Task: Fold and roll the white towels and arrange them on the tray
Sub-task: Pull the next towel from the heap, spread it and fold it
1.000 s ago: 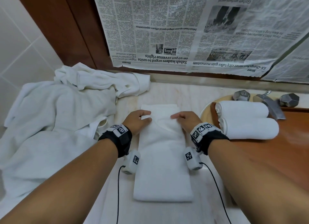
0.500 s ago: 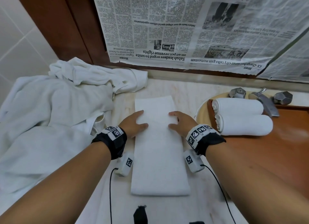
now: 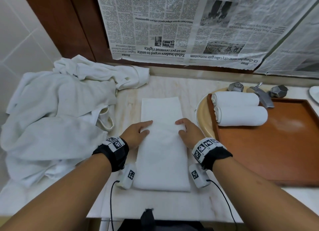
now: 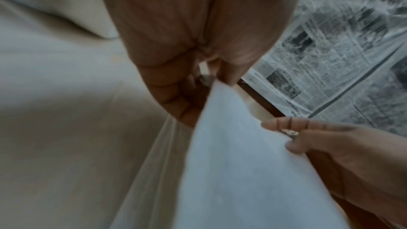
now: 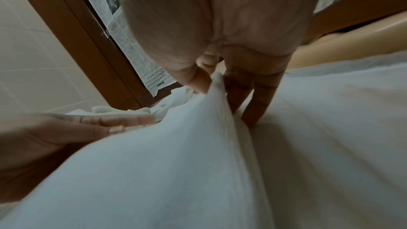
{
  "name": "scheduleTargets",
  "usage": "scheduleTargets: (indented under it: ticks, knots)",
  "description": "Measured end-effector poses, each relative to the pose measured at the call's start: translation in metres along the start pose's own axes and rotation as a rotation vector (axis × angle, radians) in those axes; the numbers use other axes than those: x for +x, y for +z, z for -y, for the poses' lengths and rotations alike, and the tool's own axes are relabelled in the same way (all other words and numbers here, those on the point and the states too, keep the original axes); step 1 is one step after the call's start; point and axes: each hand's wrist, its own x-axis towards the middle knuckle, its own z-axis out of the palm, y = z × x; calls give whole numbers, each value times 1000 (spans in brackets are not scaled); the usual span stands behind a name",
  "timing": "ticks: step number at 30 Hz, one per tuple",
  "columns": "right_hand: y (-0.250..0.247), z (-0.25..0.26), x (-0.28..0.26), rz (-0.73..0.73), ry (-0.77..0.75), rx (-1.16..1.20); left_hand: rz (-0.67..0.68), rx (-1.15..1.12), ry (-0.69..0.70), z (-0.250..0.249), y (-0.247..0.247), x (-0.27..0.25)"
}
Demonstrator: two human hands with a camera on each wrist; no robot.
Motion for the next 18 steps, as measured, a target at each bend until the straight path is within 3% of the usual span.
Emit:
scheduleTargets:
  ticks: [2, 6, 10, 18]
  knots:
    - [1, 1, -7, -21, 21, 18, -49, -35, 40, 0, 3, -3]
    - [10, -4, -12, 68, 77, -122, 79, 20, -64, 5, 14, -11]
    - [14, -4, -15, 48, 95, -162, 119, 97, -57, 5, 15, -16]
    - [13, -9, -32, 23, 12, -186, 97, 185, -23, 14, 16, -25]
